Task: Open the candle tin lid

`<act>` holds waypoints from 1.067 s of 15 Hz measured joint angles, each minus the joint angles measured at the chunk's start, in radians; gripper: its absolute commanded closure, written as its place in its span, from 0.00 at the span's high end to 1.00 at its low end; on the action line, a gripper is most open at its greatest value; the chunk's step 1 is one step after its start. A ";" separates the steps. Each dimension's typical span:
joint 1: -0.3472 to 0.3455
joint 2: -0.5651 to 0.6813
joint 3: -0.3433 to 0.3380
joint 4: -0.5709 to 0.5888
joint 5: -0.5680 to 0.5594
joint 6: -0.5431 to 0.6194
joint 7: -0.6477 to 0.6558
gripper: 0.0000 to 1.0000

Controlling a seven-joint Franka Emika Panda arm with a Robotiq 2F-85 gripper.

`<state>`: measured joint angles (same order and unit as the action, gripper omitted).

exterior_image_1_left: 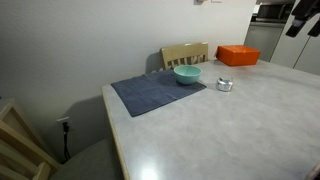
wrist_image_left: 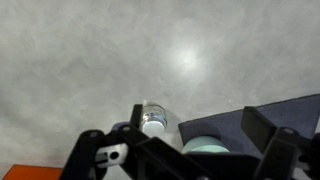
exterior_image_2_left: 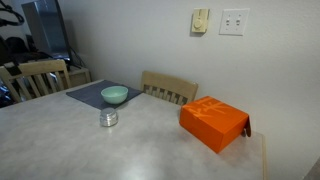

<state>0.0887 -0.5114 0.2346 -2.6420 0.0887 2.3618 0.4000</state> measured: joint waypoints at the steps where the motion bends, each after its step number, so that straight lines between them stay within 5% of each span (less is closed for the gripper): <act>1: -0.001 0.006 -0.003 -0.009 -0.009 0.029 -0.009 1.00; 9: -0.003 0.125 -0.160 0.068 0.051 0.088 -0.167 1.00; 16: -0.005 0.356 -0.190 0.222 0.092 0.086 -0.208 1.00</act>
<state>0.0839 -0.1552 0.0444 -2.4200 0.1806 2.4474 0.1916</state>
